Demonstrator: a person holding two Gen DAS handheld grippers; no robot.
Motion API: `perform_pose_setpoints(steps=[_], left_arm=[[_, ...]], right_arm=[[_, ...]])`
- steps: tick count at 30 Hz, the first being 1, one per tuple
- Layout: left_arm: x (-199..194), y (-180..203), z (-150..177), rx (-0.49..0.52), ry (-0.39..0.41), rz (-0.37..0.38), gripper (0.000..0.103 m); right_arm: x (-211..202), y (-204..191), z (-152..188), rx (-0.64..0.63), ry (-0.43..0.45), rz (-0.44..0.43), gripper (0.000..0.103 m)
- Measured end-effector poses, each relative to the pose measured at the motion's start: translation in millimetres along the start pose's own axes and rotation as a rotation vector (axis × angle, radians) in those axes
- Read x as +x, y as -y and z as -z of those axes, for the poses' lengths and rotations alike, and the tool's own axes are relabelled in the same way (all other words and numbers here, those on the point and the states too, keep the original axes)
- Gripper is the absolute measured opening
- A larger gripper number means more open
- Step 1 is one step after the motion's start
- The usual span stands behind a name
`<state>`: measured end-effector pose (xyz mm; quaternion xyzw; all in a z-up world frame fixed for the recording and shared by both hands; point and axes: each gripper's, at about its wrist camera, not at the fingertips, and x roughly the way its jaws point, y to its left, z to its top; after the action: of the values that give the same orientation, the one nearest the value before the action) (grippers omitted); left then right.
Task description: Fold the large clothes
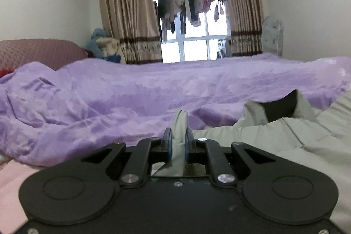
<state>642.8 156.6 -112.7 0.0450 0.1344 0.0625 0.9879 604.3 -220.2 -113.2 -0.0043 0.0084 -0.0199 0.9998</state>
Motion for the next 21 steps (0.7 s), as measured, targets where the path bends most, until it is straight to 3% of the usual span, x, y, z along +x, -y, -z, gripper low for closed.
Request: perform_pose_setpoints(steps=[4,5,6,7,9,11,13,15,17,18,19,20,21], left_arm=[[36.5,13.9,17.5,0.037,-0.041,-0.015,0.013],[43.9,14.9,23.1,0.041,-0.058,-0.019,0.013],[50.1,13.5,28.1,0.037,-0.071,-0.022,0.013],[54.0,10.6,33.4,0.024,-0.089,-0.014,0.014],[59.3,7.3,38.3,0.006,-0.117,-0.002,0.018],[66.6,8.4,37.6,0.028,-0.157,-0.004,0.042],[70.2,6.1,36.9,0.022,-0.184,-0.03,0.061],[63.6,0.1,31.5,0.0,-0.171,-0.021,0.068],[53.3,-4.7,20.9,-0.011,-0.146,0.015,0.092],[48.1,-6.8,14.3,-0.01,-0.142,0.031,0.099],[41.8,-6.4,9.6,0.001,-0.146,0.054,0.103],[38.0,-8.6,5.9,0.014,-0.154,0.081,0.103],[35.3,-10.8,3.3,0.022,-0.163,0.104,0.103]], right_arm=[[31.2,-6.8,23.1,-0.001,-0.066,0.03,0.008],[35.5,-7.2,27.9,0.002,-0.086,0.04,0.0],[41.0,-7.0,34.6,-0.004,-0.106,0.107,0.0],[47.4,-1.0,40.2,0.016,-0.145,0.165,0.0],[60.3,26.7,46.9,0.174,-0.267,0.132,0.0],[65.4,56.2,55.4,0.357,-0.34,0.079,0.001],[62.6,70.0,60.4,0.452,-0.357,0.048,0.007],[50.6,73.7,56.4,0.487,-0.337,0.051,0.015],[40.4,68.3,44.6,0.437,-0.323,0.037,0.02],[37.7,64.1,38.2,0.404,-0.324,0.011,0.033],[37.2,61.0,32.8,0.373,-0.328,-0.026,0.056],[38.2,57.5,27.7,0.342,-0.334,-0.075,0.071],[38.2,51.9,25.0,0.315,-0.342,-0.131,0.093]])
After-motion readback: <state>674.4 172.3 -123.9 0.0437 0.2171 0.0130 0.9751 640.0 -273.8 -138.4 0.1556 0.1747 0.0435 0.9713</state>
